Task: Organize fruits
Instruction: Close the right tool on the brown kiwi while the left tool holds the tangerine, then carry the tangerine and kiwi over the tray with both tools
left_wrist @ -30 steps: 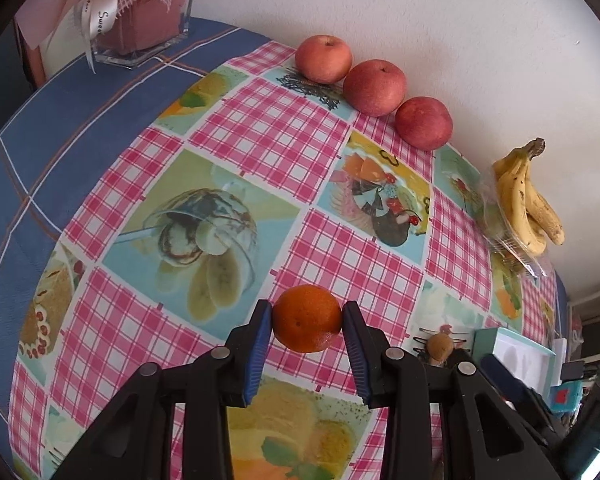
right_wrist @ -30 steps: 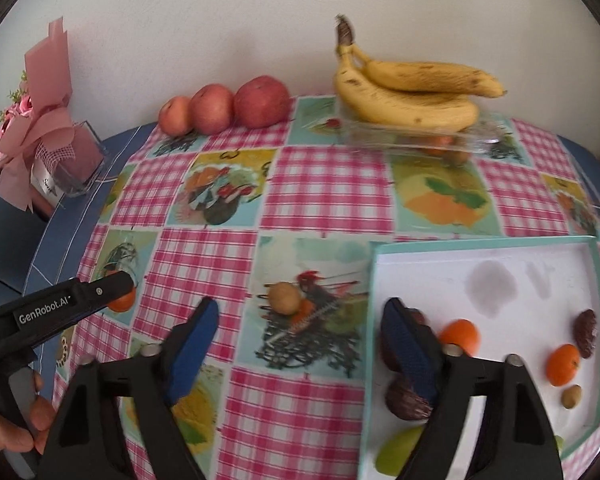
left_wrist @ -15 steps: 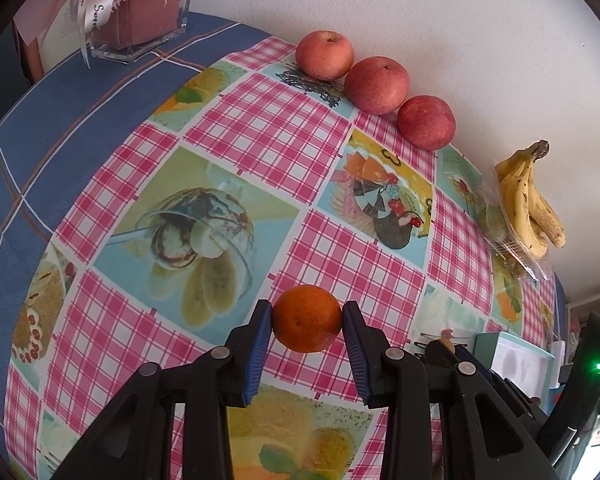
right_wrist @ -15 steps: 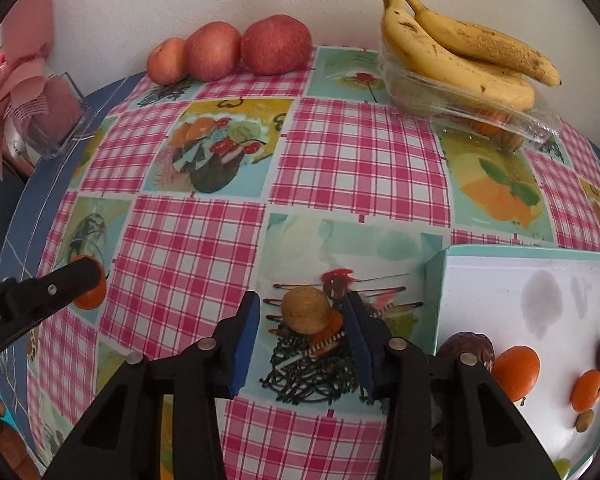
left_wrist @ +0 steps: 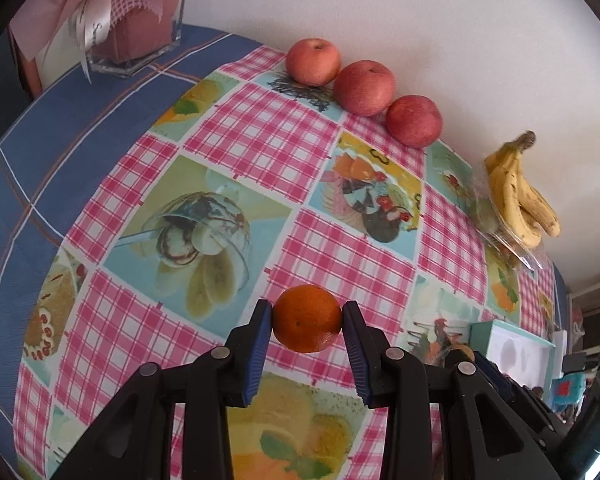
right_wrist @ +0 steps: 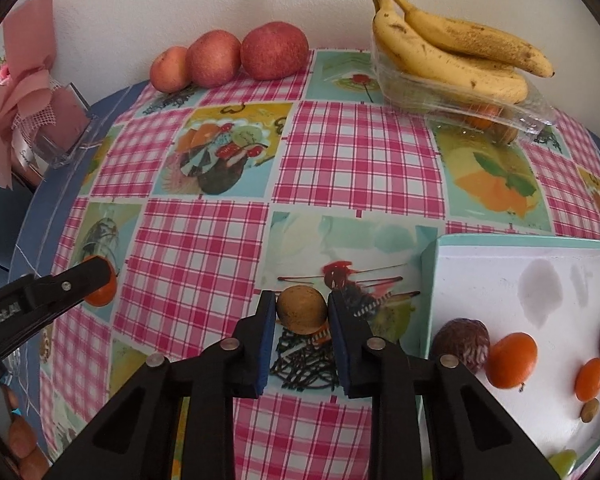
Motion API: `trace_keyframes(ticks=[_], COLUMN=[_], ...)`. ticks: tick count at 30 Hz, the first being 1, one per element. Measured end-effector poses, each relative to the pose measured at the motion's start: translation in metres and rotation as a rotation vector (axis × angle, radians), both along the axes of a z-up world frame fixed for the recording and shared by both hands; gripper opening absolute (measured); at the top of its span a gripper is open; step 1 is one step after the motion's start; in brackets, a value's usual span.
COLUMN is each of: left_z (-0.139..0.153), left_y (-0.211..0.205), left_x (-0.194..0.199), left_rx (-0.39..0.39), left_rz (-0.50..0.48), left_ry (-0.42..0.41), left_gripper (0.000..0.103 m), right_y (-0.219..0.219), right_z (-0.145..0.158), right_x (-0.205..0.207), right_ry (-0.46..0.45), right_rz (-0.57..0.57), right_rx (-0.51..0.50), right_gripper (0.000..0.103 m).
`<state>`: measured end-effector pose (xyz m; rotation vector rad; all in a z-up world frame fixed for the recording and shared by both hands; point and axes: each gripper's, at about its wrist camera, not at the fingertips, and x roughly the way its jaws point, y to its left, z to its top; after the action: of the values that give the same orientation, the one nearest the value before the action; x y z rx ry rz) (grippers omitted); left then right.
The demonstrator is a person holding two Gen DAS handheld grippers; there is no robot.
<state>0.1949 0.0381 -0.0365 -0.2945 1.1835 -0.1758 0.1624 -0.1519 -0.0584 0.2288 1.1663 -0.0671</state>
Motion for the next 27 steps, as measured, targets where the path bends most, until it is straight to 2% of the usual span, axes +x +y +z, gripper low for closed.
trace_keyframes(ticks=[8, 14, 19, 27], left_z=[0.032, 0.045, 0.053, 0.067], left_y=[-0.021, -0.033, -0.039, -0.05], left_x=[-0.02, -0.039, -0.048, -0.059], left_rx=[0.031, 0.045, 0.036, 0.067], left_rz=[-0.071, -0.11, -0.136, -0.165], left_ry=[-0.07, -0.097, -0.112, -0.149], left_gripper=[0.038, 0.039, 0.038, 0.038], right_y=[-0.002, -0.007, -0.011, -0.025], right_z=[0.031, 0.052, 0.063, 0.073], right_x=[-0.029, -0.057, -0.078, -0.105], right_ry=[-0.038, -0.071, -0.092, -0.121], right_rz=[-0.008, -0.016, -0.033, -0.066], right_rx=[-0.009, -0.021, -0.035, -0.019], right_gripper=[0.028, 0.028, 0.028, 0.028])
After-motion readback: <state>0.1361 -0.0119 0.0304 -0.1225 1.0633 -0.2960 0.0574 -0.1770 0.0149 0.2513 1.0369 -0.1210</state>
